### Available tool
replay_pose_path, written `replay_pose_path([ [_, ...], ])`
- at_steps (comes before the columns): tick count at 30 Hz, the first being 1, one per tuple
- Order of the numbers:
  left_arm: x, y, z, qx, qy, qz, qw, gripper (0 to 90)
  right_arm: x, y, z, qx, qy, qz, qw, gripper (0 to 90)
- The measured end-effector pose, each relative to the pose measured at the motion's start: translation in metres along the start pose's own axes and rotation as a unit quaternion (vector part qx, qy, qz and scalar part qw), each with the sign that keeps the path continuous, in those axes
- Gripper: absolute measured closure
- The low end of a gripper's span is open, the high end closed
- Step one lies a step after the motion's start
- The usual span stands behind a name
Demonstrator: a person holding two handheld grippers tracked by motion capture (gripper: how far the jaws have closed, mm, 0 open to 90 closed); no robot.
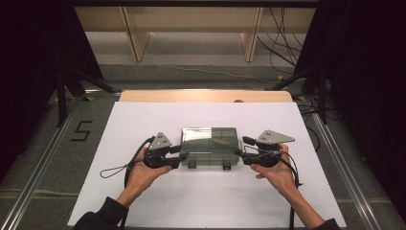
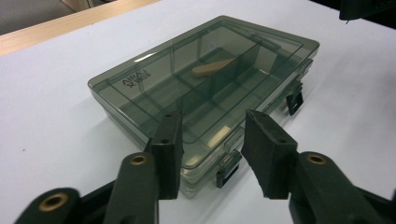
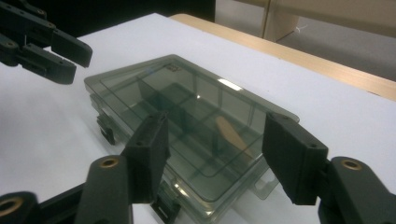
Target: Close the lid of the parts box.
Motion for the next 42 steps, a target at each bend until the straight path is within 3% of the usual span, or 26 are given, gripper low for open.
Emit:
replay_pose_path([
  [7,-0.002,0.004,-0.010,-0.023,-0.001,-0.003,0.9997,46.4,0.007,0.003,-0.004,-0.019,-0.004,0.002,0.9998,35.3],
  [13,-0.004,0.005,-0.016,-0.037,-0.003,-0.011,0.9993,40.3,0.015,0.003,-0.006,-0.023,0.008,0.008,0.9997,32.8],
  [15,-0.006,0.005,-0.018,-0.040,-0.006,-0.015,0.9991,37.0,0.015,0.003,-0.007,-0.031,-0.003,0.002,0.9995,31.3],
  [18,-0.007,0.004,-0.021,-0.046,-0.007,-0.008,0.9989,34.1,0.016,0.003,-0.009,-0.029,0.002,0.006,0.9995,30.3],
  [28,-0.012,0.006,-0.029,-0.075,-0.012,-0.003,0.9971,28.4,0.023,0.002,-0.013,-0.032,0.007,0.008,0.9994,27.6],
  [42,-0.017,0.003,-0.037,-0.098,-0.009,-0.003,0.9951,20.7,0.030,-0.001,-0.016,-0.037,0.009,0.009,0.9992,22.9],
])
Point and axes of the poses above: each handheld gripper's, and its own axes: z roughly forward along the jaws, y roughly out of its top, x roughly to its left, the point moved 3 cm from there along z, roughly forward along the jaws, and after that the axes turned 7 degrees about y, right-handed, at the moved point
